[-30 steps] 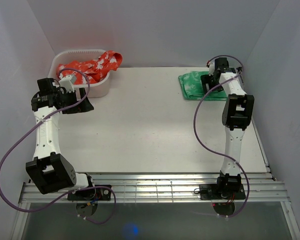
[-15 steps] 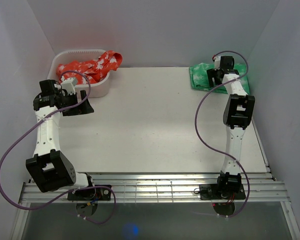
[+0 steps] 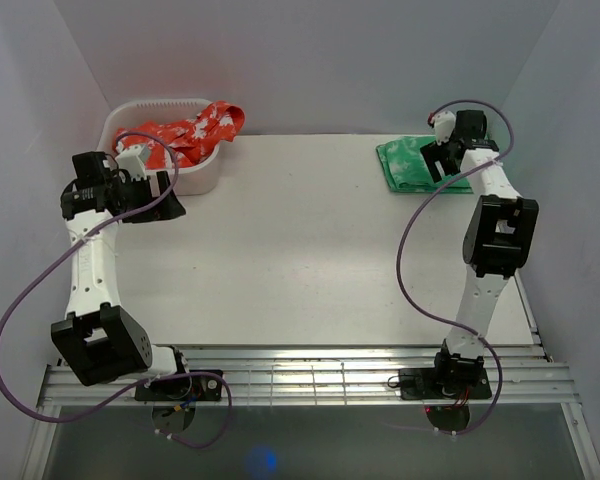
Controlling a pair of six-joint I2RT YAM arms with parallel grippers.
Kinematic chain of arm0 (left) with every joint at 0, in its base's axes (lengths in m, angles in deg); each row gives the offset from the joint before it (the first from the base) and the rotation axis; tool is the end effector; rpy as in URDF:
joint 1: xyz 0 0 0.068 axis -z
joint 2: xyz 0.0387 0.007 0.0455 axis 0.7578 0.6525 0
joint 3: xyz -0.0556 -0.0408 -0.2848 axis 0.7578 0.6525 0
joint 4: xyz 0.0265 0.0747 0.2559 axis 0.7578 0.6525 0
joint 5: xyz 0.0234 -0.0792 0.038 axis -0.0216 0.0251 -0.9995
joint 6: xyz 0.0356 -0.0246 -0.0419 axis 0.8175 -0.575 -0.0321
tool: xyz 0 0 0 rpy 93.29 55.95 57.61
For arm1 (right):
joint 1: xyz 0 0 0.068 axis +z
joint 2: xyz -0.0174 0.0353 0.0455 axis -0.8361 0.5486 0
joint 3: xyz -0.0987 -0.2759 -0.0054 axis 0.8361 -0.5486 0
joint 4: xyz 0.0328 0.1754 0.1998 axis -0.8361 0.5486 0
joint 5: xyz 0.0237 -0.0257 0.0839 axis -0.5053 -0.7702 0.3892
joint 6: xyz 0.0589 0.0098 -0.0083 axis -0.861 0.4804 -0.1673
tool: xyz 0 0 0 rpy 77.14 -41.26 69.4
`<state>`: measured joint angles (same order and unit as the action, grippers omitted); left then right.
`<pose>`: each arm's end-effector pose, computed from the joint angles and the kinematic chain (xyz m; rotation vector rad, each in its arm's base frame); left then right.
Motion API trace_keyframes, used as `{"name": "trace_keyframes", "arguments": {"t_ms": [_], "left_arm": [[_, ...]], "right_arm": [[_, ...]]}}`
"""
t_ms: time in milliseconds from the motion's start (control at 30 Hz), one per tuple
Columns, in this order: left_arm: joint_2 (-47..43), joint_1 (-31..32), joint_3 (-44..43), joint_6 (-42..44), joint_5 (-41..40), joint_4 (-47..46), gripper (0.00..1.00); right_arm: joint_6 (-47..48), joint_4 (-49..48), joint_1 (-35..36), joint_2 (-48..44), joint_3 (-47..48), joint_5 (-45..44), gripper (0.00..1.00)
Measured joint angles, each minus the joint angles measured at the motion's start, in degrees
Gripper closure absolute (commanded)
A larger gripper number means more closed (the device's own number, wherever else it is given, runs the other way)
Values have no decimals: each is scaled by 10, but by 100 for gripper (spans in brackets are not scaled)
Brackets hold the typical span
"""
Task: Fold and stack the trousers
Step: Neatly place the folded trousers to the corner
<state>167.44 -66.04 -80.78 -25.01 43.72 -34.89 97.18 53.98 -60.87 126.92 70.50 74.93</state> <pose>0.2775 0.0607 0.3559 0.0347 2.3915 -0.4425 0.5288 -0.0419 0.2365 -0.5271 2.2999 -0.4056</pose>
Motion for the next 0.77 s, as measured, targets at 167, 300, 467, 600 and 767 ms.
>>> {"name": "trace_keyframes", "arguments": {"t_ms": [167, 300, 467, 600, 767], "left_arm": [[-11, 0, -33, -5, 16, -9, 2], [-27, 0, -31, 10, 56, -11, 2], [-64, 0, 19, 48, 76, -10, 2], [-99, 0, 86, 80, 63, -13, 2], [-147, 0, 172, 110, 39, -9, 2]], "right_arm": [[-5, 60, 2, -144, -3, 28, 10], [-35, 97, 6, -294, -16, 56, 10], [-64, 150, 6, -473, -157, 128, 10], [-76, 192, 7, -594, -350, 169, 10], [-75, 242, 5, -689, -515, 170, 10]]}}
